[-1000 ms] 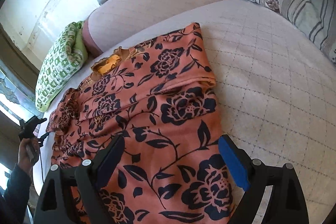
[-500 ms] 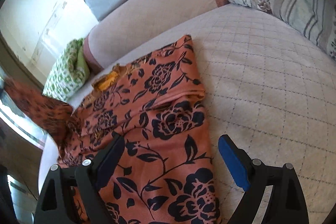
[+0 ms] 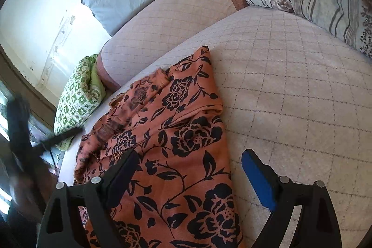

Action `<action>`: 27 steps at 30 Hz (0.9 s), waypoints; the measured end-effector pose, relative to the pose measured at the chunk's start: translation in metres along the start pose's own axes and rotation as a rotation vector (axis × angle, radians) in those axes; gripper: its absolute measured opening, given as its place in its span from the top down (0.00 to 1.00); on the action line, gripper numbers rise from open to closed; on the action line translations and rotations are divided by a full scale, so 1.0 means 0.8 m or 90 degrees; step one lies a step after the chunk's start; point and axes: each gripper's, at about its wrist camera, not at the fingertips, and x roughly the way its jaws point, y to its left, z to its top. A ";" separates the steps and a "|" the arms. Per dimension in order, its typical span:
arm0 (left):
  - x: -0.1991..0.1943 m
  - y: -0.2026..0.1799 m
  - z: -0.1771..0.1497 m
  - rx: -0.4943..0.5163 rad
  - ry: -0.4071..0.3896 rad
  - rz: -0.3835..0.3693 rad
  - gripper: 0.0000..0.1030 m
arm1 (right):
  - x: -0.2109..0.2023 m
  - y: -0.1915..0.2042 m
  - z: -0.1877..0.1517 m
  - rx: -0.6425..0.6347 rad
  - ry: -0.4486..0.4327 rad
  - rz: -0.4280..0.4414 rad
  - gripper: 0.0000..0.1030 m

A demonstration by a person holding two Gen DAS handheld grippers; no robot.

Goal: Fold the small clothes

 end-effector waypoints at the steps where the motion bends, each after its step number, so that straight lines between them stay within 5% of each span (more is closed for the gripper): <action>1: -0.012 0.020 -0.003 -0.021 -0.016 0.014 0.19 | 0.001 0.003 0.001 -0.002 0.004 0.004 0.10; 4: -0.035 0.097 -0.022 -0.070 -0.043 0.142 0.19 | 0.012 0.017 0.010 -0.011 0.032 0.024 0.10; 8: -0.008 0.145 -0.057 -0.040 0.001 0.288 0.19 | 0.057 0.055 0.063 -0.051 0.071 0.047 0.10; 10: 0.001 0.146 -0.072 -0.020 0.010 0.298 0.19 | 0.102 0.069 0.102 -0.026 0.096 0.091 0.10; 14: 0.017 0.148 -0.091 -0.018 0.011 0.322 0.19 | 0.198 0.076 0.155 0.038 0.152 0.075 0.10; 18: 0.034 0.171 -0.092 -0.067 0.010 0.306 0.27 | 0.259 0.080 0.167 0.052 0.175 -0.008 0.13; 20: 0.041 0.189 -0.089 -0.107 0.012 0.281 0.41 | 0.275 0.098 0.163 -0.009 0.186 -0.054 0.35; 22: 0.040 0.198 -0.089 -0.145 0.009 0.265 0.54 | 0.283 0.115 0.158 -0.070 0.210 -0.099 0.82; 24: 0.031 0.202 -0.087 -0.166 -0.012 0.269 0.60 | 0.270 0.124 0.162 -0.082 0.206 -0.087 0.85; 27: 0.012 0.206 -0.092 -0.192 -0.049 0.279 0.61 | 0.205 0.153 0.170 -0.106 0.127 -0.043 0.87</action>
